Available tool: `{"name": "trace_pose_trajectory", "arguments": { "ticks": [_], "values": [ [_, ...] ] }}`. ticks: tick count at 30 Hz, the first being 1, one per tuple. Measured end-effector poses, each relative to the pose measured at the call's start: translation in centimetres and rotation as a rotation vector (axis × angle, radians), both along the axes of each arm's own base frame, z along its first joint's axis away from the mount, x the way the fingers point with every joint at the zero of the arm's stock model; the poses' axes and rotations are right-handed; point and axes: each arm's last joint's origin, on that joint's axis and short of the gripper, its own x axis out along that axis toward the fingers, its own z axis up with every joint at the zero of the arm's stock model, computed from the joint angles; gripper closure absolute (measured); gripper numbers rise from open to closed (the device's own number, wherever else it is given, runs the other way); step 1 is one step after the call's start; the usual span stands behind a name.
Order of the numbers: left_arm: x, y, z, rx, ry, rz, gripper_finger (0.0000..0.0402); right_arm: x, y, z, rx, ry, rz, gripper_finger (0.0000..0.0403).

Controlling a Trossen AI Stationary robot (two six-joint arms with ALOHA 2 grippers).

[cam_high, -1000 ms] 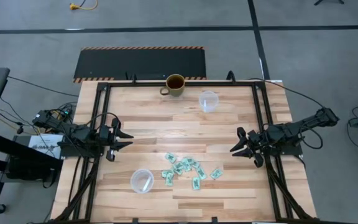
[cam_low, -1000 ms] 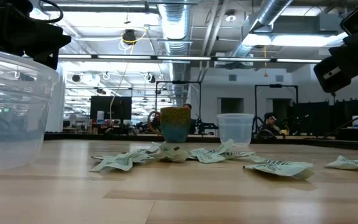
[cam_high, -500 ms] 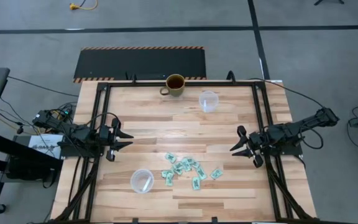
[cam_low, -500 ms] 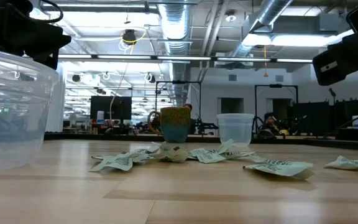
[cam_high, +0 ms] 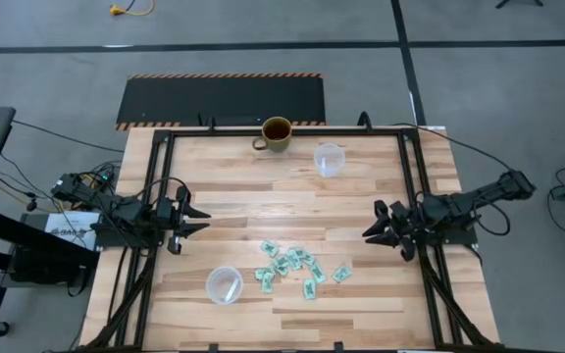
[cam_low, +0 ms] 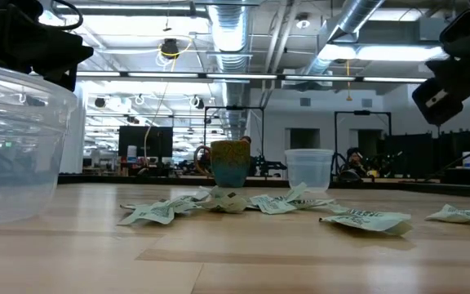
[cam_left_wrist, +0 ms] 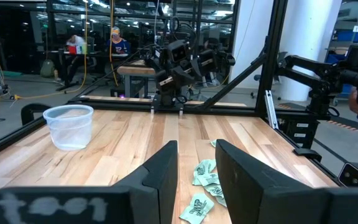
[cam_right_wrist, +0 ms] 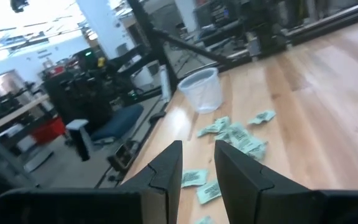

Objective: Pick and place items into bin
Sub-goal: Put the stevia packet into the top transparent bin

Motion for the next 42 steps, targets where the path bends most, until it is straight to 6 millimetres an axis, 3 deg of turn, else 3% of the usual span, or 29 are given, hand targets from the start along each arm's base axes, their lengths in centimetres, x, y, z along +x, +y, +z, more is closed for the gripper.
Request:
{"name": "trace_pose_trajectory", "arguments": {
  "ticks": [6,11,15,19,27,33,42],
  "values": [
    [0.0,0.0,0.0,0.001,0.001,0.0,0.0304,0.2,-0.6,0.2,-0.006,0.003,-0.062,0.0316],
    [0.0,0.0,0.0,0.001,0.001,0.0,0.0304,0.4,-1.1,2.9,-0.078,-0.038,-0.119,0.0316],
    [0.0,0.0,0.0,0.0,0.0,0.001,0.0304,1.1,-1.3,4.8,-0.196,0.068,-0.142,0.0316],
    [0.0,0.0,0.0,0.0,0.001,0.001,0.0304,2.4,-1.3,5.1,-0.3,0.285,-0.141,0.0316],
    [0.0,0.0,0.0,0.0,0.0,0.0,0.0304,5.6,-0.2,5.8,-0.293,0.447,-0.048,0.0311],
    [0.0,0.0,0.0,0.001,0.0,0.001,0.0304,7.2,1.4,5.4,-0.297,0.536,0.019,0.0263],
    [0.0,0.0,0.0,0.0,0.0,0.001,0.0304,8.6,3.6,2.8,-0.317,0.694,0.084,0.0179]
  ]
}}
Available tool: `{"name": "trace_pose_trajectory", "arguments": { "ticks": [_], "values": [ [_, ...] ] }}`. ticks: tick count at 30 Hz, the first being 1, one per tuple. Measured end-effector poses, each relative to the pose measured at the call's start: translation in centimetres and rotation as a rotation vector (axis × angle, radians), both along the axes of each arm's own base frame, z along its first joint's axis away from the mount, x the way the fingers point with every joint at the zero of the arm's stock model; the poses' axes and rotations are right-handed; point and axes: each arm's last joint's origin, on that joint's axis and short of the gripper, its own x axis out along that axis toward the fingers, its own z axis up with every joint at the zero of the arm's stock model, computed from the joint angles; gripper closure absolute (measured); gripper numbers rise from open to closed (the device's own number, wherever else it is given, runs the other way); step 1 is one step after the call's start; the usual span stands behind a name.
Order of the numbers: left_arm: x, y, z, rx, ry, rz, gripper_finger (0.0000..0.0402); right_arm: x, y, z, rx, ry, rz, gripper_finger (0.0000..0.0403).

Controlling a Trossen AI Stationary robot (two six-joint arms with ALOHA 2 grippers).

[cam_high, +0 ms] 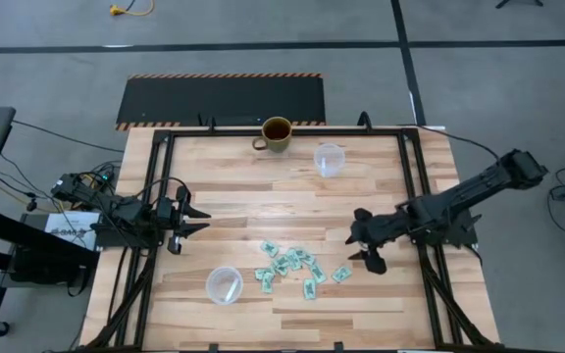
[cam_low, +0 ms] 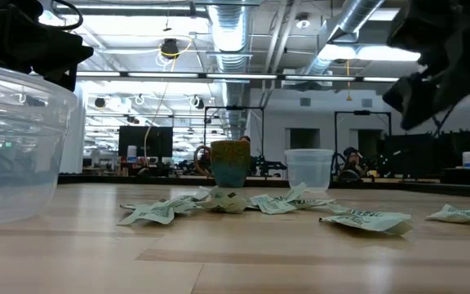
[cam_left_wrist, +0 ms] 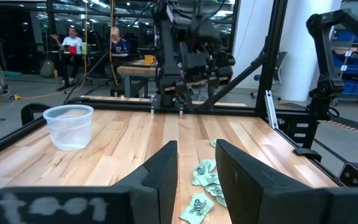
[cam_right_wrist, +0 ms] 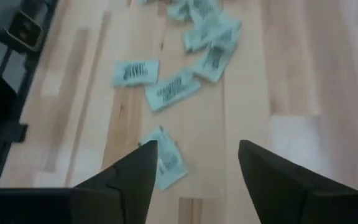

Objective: Pick and place items into bin
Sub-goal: Put the stevia packet into the top transparent bin

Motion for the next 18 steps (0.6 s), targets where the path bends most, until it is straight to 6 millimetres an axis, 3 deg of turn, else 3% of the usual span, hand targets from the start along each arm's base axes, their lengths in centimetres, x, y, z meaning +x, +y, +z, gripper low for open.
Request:
{"name": "trace_pose_trajectory", "arguments": {
  "ticks": [8,18],
  "values": [
    [0.0,0.0,0.0,0.0,0.0,0.0,0.0304,0.5,2.3,-3.2,-0.047,0.149,0.071,0.0179],
    [0.0,0.0,0.0,0.0,0.0,0.0,0.0304,1.5,4.6,-6.4,-0.08,0.182,0.143,0.0196]
  ]
}}
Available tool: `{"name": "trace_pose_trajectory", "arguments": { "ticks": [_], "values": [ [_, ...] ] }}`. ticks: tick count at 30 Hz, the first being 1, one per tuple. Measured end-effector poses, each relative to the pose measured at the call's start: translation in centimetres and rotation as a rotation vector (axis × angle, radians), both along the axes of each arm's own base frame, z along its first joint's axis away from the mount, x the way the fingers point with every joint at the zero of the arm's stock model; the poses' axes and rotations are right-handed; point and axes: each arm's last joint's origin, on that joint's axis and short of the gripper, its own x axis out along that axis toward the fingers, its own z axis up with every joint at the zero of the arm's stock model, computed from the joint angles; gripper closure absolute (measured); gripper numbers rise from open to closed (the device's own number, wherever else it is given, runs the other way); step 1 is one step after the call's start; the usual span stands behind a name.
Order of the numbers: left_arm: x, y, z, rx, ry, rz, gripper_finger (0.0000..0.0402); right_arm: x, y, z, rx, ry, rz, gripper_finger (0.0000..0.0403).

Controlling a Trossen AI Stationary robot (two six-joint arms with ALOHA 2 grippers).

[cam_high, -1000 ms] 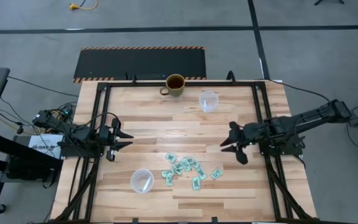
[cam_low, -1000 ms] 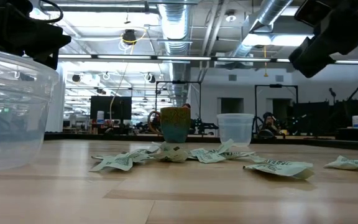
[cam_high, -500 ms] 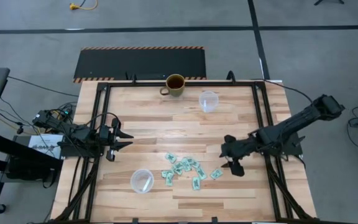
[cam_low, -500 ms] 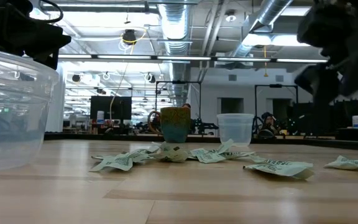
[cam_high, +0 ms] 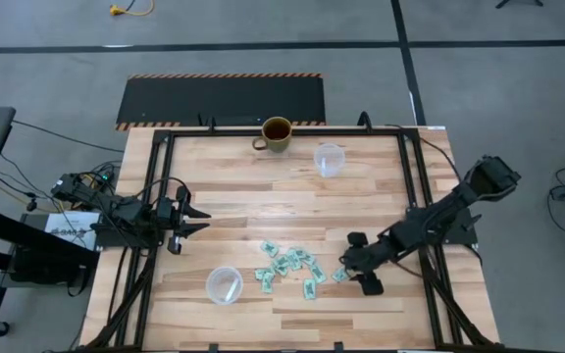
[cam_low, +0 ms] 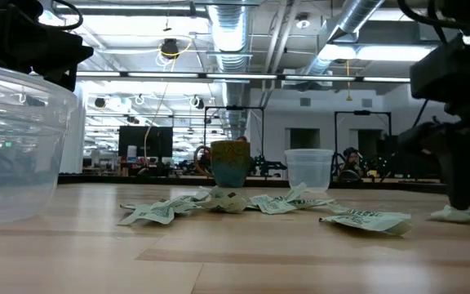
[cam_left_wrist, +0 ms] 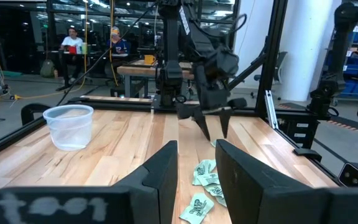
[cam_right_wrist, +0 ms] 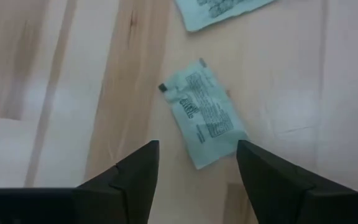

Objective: Pick and place items into bin
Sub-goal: Put the stevia packet into the top transparent bin

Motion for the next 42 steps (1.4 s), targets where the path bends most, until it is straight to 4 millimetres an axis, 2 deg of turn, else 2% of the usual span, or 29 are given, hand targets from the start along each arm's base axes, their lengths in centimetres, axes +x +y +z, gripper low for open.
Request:
{"name": "trace_pose_trajectory", "arguments": {
  "ticks": [6,13,17,25,27,30,35,37,42],
  "values": [
    [0.0,0.0,0.0,0.0,0.0,0.0,0.0304,0.3,0.2,-1.1,-0.055,0.012,-0.003,0.0204],
    [0.0,0.0,0.0,0.0,0.0,0.0,0.0304,0.4,0.1,-1.3,-0.098,-0.007,-0.018,0.0231],
    [0.0,0.0,0.0,0.0,0.0,0.0,0.0304,0.4,0.0,-1.3,-0.109,-0.007,-0.025,0.0271],
    [0.0,0.0,0.0,0.0,0.0,0.0,0.0304,0.3,-0.1,-1.4,-0.087,0.015,-0.103,0.0386],
    [0.0,0.0,0.0,0.0,0.0,0.0,0.0304,0.3,-0.1,-1.4,-0.069,0.023,-0.132,0.0397],
    [0.0,0.0,0.0,0.0,0.0,0.0,0.0304,0.4,-0.1,-1.2,-0.03,0.037,-0.186,0.0392],
    [0.0,0.0,0.0,0.0,0.0,0.0,0.0304,0.7,0.3,0.1,0.034,0.041,-0.195,0.04],
    [0.0,0.0,0.0,0.0,0.0,0.0,0.0304,1.3,0.3,1.3,0.075,0.001,-0.209,0.04],
    [0.0,0.0,0.0,0.0,0.0,0.0,0.0304,2.8,-0.8,3.7,0.099,-0.089,-0.305,0.0402]
  ]
}}
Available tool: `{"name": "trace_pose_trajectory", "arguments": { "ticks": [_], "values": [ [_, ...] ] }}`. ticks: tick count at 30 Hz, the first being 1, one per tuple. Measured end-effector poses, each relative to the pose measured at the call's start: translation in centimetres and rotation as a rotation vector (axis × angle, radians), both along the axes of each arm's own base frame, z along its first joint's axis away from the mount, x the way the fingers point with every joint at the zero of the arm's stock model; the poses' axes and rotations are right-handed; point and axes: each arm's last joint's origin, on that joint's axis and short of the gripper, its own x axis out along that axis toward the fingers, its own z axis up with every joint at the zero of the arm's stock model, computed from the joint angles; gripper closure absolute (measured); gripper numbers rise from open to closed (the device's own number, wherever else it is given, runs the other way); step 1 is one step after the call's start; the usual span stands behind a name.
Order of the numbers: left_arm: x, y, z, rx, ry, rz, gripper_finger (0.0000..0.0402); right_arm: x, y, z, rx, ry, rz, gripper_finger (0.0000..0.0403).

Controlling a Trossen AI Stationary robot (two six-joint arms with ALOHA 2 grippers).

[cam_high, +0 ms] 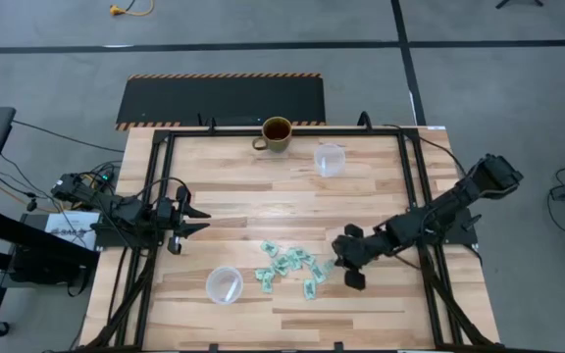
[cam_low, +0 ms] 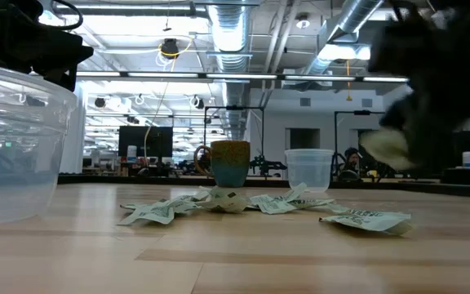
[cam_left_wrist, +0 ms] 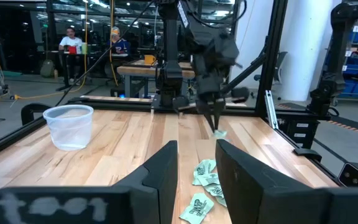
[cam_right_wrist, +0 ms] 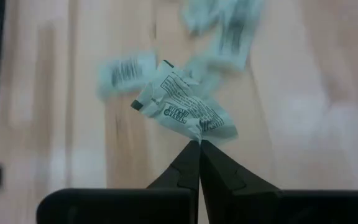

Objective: Pick and place items into bin
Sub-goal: Put the stevia packet into the top transparent bin

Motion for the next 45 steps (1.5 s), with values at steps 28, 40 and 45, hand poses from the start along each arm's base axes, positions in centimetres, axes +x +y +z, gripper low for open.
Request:
{"name": "trace_pose_trajectory", "arguments": {
  "ticks": [28,40,45],
  "values": [
    [0.0,0.0,0.0,0.0,0.0,0.0,0.0304,1.2,-19.5,8.9,-0.333,-0.086,-0.692,0.0403],
    [0.0,0.0,0.0,0.0,0.0,0.0,0.0304,0.2,-22.1,8.8,-0.274,-0.071,-0.743,0.04],
    [0.0,0.0,0.0,0.0,-0.001,0.0,0.0304,0.2,-22.0,8.8,-0.272,-0.072,-0.739,0.0387]
  ]
}}
